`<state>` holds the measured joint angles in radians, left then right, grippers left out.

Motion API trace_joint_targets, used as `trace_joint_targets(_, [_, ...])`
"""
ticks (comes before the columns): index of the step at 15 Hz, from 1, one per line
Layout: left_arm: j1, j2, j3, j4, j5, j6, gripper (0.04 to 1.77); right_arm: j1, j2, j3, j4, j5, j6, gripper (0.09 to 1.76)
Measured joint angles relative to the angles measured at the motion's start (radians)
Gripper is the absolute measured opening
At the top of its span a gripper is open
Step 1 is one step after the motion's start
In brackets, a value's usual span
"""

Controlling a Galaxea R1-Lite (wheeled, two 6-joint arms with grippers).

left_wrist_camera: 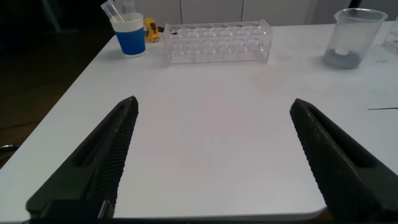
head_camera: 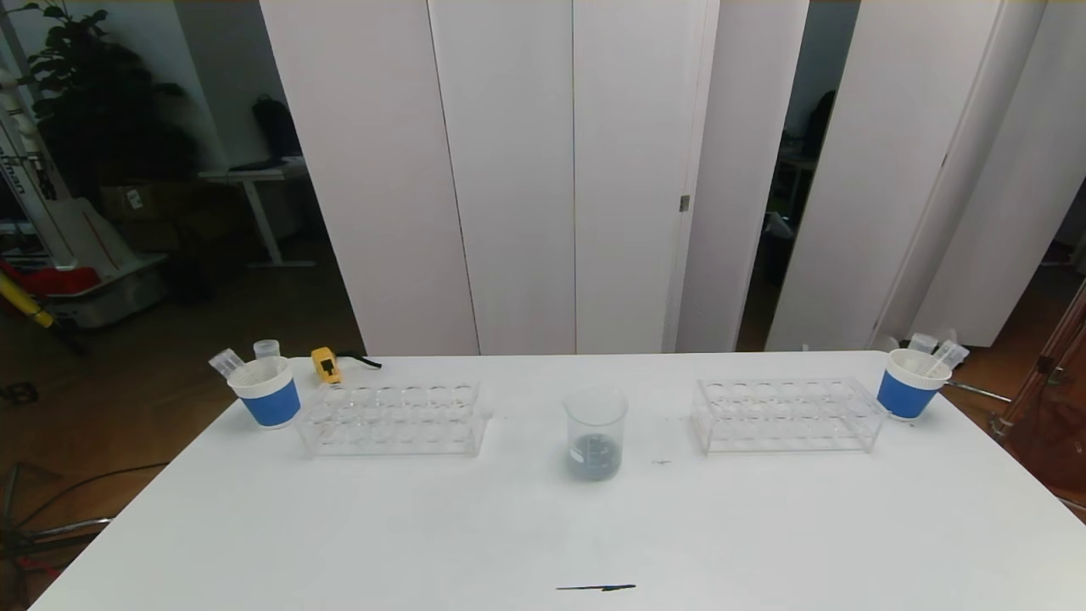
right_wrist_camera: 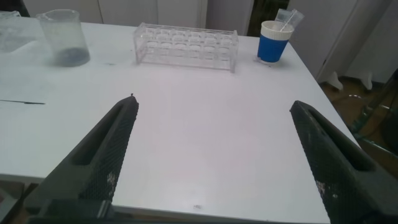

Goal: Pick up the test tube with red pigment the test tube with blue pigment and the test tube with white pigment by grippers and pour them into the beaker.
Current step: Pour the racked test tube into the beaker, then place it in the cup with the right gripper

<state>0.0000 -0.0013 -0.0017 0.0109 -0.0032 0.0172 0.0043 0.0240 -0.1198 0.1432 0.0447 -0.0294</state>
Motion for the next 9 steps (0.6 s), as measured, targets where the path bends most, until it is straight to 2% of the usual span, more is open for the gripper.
trace_joint_targets(3, [0.0, 0.0, 0.0, 0.0, 0.0, 0.0, 1.75, 0.0, -0.02, 0.05, 0.011, -0.024, 0.001, 1.75])
trace_joint_targets(9, [0.0, 0.0, 0.0, 0.0, 0.0, 0.0, 1.75, 0.0, -0.025, 0.067, -0.009, -0.027, 0.007, 1.75])
